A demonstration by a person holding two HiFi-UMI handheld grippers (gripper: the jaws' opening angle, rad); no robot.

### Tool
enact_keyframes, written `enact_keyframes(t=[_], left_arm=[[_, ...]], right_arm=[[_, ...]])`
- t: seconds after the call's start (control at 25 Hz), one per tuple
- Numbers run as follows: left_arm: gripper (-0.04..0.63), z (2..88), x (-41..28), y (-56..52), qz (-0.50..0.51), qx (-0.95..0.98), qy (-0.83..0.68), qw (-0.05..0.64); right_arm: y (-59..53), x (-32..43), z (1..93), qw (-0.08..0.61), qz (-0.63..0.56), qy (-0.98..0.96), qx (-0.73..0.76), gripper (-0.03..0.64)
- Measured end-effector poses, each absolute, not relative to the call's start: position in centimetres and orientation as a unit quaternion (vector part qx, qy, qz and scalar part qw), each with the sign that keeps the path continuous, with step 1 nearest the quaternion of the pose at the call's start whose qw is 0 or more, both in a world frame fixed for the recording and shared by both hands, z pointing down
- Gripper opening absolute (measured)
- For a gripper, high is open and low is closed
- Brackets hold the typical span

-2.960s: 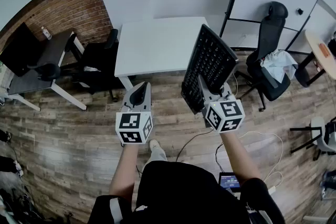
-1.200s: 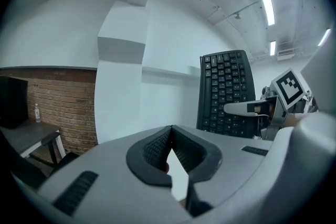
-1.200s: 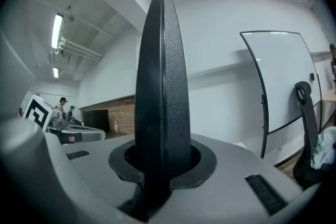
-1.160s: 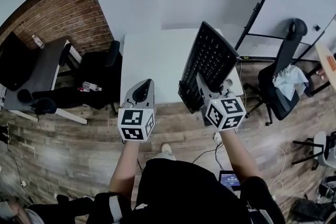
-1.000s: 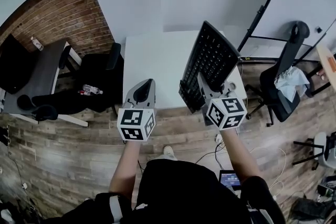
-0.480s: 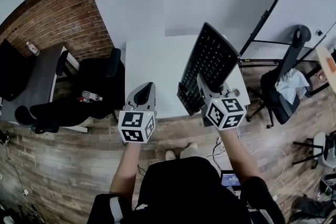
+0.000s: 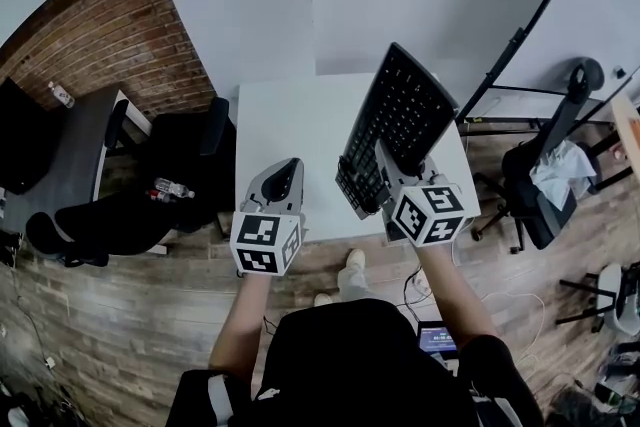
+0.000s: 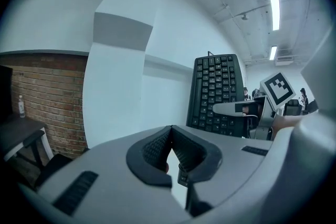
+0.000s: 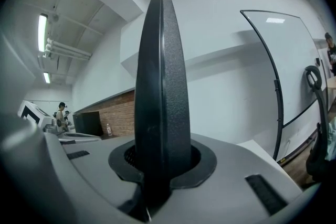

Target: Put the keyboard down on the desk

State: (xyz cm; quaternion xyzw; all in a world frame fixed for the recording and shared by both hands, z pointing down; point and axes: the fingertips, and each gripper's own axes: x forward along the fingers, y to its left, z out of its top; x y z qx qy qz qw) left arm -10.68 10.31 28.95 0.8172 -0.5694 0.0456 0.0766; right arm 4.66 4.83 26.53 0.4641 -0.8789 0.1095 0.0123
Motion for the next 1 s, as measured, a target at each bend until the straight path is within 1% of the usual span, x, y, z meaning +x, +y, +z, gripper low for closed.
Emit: enact_keyframes(t=[0.72, 1.0], left_arm=[[0.012, 31.1, -7.8, -3.0, 0.056, 0.803, -0.584, 0.105], [0.012, 32.4, -6.2, -6.9, 0.061, 0.798, -0.587, 0.118]], right_arm=[[-10.0, 6.2, 28.5, 0.010, 0.151, -0.889, 0.433, 0.098], [-15.2, 7.5, 30.6, -0.009, 0.216, -0.882, 0.419, 0.100]])
